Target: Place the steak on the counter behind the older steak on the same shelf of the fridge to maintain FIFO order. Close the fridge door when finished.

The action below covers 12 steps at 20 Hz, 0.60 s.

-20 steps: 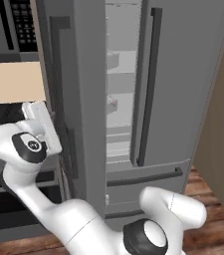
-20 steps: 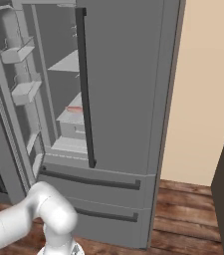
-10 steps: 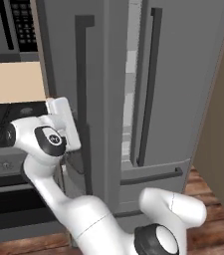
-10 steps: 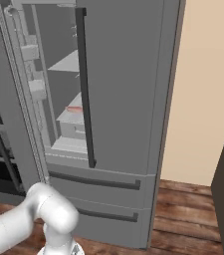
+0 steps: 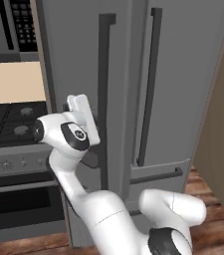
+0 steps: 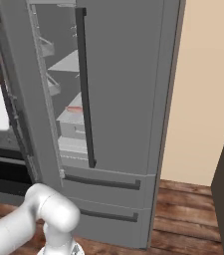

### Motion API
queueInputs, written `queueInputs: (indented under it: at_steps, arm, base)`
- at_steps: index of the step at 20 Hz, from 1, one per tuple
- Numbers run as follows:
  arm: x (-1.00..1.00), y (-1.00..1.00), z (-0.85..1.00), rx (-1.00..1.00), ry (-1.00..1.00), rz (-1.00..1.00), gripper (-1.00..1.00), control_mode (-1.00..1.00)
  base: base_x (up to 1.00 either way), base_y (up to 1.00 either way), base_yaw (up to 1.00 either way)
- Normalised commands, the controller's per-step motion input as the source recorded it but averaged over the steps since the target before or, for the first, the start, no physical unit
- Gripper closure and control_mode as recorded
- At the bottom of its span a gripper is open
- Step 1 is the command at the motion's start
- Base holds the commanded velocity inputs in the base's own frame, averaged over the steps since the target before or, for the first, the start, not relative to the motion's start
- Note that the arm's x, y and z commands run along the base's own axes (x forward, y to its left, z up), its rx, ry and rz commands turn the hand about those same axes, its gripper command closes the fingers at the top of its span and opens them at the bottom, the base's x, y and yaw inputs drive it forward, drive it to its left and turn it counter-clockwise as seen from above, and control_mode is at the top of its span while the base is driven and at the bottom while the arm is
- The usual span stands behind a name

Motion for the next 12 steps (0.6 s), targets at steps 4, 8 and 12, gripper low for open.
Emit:
queueInputs:
  at_steps: [4, 8, 12]
  arm:
    - [0.35, -0.31, 0.07, 0.02, -0.08, 0.00, -1.00, -1.00]
    - [0.52, -0.17, 0.05, 0.02, -0.06, 0.00, -1.00, -1.00]
    - [0.59, -0.15, 0.06, 0.03, -0.04, 0.00, -1.00, -1.00]
  base:
    - [0.00, 0.00, 0.00]
    - [0.00, 0.00, 0.00]
    - [0.00, 0.00, 0.00]
